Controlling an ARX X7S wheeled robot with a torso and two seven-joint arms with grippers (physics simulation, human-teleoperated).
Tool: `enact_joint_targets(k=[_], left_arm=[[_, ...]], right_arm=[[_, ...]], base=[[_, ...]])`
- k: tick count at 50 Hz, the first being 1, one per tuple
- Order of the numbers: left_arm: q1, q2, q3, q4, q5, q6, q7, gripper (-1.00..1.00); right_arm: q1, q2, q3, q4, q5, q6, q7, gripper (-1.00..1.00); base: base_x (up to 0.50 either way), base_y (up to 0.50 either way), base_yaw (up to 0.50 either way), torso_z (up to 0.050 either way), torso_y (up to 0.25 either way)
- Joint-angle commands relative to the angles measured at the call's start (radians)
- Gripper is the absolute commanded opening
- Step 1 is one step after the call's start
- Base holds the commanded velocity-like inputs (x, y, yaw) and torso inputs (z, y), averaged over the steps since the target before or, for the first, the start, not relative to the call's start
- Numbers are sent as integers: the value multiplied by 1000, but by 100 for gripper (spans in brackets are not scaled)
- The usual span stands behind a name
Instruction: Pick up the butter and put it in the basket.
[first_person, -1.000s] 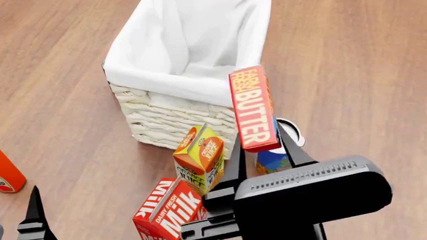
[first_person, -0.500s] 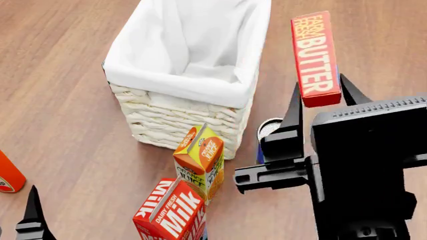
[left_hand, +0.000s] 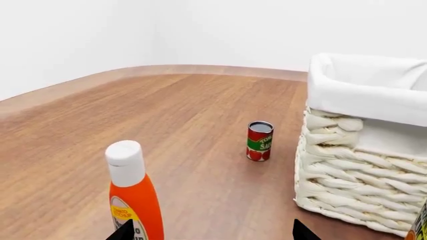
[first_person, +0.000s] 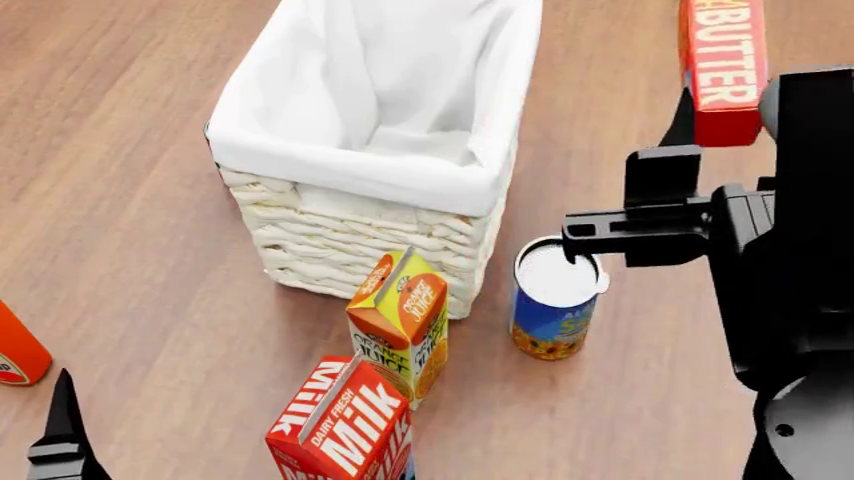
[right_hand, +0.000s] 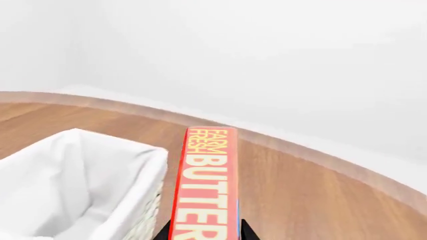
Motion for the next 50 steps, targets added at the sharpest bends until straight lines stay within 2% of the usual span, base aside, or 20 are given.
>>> enact_joint_targets(k=[1, 4, 27, 39, 50], left_arm=[[5, 18, -28, 11, 1, -6, 18, 100], [8, 17, -28, 18, -3, -10, 15, 100], [10, 12, -31, 27, -13, -10, 4, 100], [21, 7, -33, 47, -20, -10, -2, 100], [38, 2, -31, 60, -23, -9, -4, 100]], right_arm=[[137, -39, 6, 182, -74, -10, -88, -100], [162, -58, 30, 229, -49, -2, -85, -100], [363, -110, -88, 676, -164, -32, -230, -100], [480, -167, -179, 849, -243, -75, -297, -100], [617, -227, -299, 975, -303, -27, -342, -100]], base=[[0, 0, 0, 0, 10], [0, 0, 0, 0, 0], [0, 0, 0, 0, 1], [0, 0, 0, 1, 2], [0, 0, 0, 0, 2]])
